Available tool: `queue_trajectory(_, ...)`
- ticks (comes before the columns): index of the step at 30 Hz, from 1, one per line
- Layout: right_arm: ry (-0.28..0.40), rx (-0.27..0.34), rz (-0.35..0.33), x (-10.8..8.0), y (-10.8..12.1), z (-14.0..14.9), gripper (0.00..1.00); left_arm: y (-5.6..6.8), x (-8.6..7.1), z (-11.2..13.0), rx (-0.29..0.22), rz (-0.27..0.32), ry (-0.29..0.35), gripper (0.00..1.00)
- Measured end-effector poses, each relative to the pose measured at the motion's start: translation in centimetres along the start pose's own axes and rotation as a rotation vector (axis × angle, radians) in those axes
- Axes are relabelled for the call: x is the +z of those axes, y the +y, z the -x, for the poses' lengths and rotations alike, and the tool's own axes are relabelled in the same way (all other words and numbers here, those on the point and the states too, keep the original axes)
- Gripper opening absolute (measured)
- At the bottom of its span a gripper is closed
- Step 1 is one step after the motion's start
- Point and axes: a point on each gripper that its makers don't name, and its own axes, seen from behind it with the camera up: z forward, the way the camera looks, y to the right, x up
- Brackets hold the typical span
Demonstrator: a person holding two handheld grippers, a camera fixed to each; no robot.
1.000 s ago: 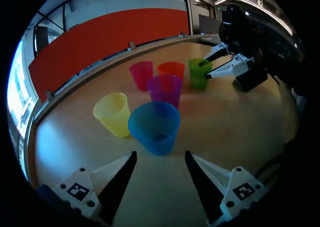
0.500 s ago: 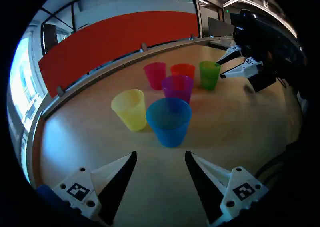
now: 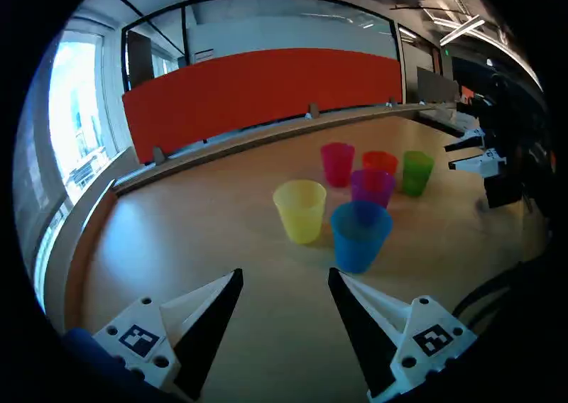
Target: Pour water
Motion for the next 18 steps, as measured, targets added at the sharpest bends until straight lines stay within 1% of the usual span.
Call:
queue_trajectory(6,0.043,0.033,0.065,-1.4,0.7,-0.3,0.97,-1.6,-0.8,-0.2,-0.061,-0.053,0.044,0.89)
queue_trajectory(12,0.105,0.072,0.139,-2.7,1.8,-1.3,0.97,-3.0,-1.5,-0.2,-0.128,-0.103,0.095,0.89)
queue_trajectory(15,0.147,0.091,0.189,-3.4,2.9,-2.1,0.97,-3.6,-2.1,-0.8,-0.151,-0.126,0.131,0.89)
queue_trajectory(18,0.197,0.113,0.246,-4.3,4.2,-3.2,0.97,-4.1,-2.8,-1.8,-0.160,-0.147,0.181,0.89)
